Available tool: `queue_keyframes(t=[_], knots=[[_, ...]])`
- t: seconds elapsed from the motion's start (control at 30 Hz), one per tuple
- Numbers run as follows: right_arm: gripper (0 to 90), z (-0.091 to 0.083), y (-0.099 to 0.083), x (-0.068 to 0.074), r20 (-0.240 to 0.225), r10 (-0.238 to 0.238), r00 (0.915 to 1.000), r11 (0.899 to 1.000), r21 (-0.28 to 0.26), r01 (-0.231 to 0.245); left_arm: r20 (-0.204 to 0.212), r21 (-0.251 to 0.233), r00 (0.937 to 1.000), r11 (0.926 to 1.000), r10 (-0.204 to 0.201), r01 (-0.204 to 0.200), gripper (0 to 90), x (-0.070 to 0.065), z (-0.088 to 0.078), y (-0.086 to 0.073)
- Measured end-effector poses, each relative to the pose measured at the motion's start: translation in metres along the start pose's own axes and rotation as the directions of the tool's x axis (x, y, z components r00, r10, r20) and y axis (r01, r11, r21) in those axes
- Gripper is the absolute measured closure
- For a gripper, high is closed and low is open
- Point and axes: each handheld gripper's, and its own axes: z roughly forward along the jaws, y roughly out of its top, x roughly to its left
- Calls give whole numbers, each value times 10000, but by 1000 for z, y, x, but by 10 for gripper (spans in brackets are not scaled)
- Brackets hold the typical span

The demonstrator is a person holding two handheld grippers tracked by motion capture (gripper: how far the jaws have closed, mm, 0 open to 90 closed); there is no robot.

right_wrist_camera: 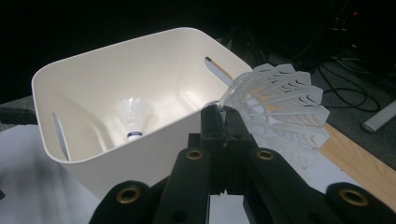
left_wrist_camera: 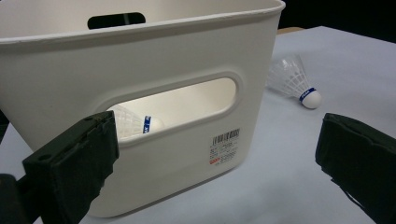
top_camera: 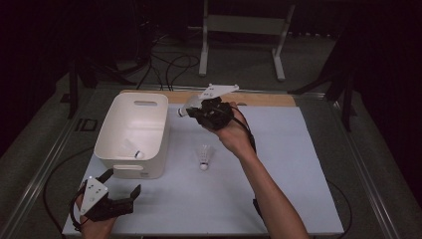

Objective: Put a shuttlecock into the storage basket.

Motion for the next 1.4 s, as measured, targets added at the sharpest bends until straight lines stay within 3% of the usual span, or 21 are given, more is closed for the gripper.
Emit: queue_keyframes(t=[1.4], knots=[[895,25,22,19,-261,-337,9991,9994,111,340,29,4,10000,10000,17,-18,0,0,0,0]])
